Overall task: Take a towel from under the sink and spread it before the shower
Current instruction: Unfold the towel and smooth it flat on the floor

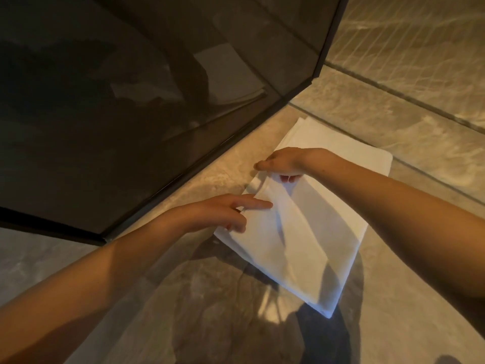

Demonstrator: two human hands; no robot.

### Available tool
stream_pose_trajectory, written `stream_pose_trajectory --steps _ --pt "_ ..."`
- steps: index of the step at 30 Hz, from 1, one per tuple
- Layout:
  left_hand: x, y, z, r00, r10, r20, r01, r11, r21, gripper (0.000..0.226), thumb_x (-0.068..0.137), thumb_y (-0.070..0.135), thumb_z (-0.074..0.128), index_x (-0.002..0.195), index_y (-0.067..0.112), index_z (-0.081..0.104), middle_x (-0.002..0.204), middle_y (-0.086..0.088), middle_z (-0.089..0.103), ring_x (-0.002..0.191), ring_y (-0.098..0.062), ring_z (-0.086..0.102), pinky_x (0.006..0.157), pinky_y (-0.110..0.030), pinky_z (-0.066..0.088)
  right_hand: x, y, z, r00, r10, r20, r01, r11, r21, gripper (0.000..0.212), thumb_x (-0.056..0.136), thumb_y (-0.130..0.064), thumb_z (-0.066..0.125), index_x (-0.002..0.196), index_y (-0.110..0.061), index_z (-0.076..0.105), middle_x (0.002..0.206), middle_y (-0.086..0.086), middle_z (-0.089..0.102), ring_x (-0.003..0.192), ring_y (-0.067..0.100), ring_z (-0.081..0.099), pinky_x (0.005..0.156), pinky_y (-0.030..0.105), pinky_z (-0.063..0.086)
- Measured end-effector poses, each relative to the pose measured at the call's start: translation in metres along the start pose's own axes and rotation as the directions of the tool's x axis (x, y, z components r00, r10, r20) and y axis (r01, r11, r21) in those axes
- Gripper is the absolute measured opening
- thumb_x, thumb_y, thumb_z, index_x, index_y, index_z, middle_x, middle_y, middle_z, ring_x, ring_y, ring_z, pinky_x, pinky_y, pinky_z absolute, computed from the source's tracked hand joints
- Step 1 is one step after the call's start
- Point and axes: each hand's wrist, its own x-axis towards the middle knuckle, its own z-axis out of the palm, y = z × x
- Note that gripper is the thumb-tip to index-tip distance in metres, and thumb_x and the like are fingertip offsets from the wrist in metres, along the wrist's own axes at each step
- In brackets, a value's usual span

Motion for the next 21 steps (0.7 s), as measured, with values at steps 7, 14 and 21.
stream_pose_trajectory --steps 7,14,21 --pt "0.008 -0.003 0.001 0.992 0.124 -0.014 -0.124 0.991 -0.048 0.056 0.090 0.007 0.064 0.137 0.033 0.051 0.140 0.013 0.042 0.125 -0.012 0.045 0.096 -0.023 0.051 -0.004 0.023 -0.039 0.993 0.113 -0.017 -0.113 0.993 0.025 0.035 0.086 -0.019 0.066 0.115 -0.002 0.058 0.092 0.008 0.059 0.076 0.025 0.070 0.069 0.032 0.061" --pt "0.034 0.009 0.001 0.994 0.109 0.026 -0.096 0.950 -0.297 0.063 0.070 0.011 0.058 0.127 0.036 0.064 0.140 0.019 0.048 0.127 -0.017 0.048 0.097 -0.033 0.052 -0.051 0.084 -0.032 0.980 -0.013 -0.200 0.075 0.949 0.306 0.068 0.083 -0.007 0.068 0.144 -0.028 0.045 0.129 -0.005 0.035 0.084 0.010 0.061 0.058 0.015 0.054" --pt "0.069 0.051 0.012 0.977 0.115 0.179 -0.060 0.957 -0.285 0.064 0.067 0.006 0.052 0.127 0.025 0.065 0.145 0.008 0.048 0.128 -0.026 0.048 0.097 -0.038 0.051 -0.116 0.138 -0.027 0.954 -0.088 -0.287 0.194 0.912 0.362 0.082 0.082 -0.008 0.070 0.148 -0.040 0.034 0.142 -0.007 0.042 0.087 0.018 0.061 0.079 0.026 0.056"
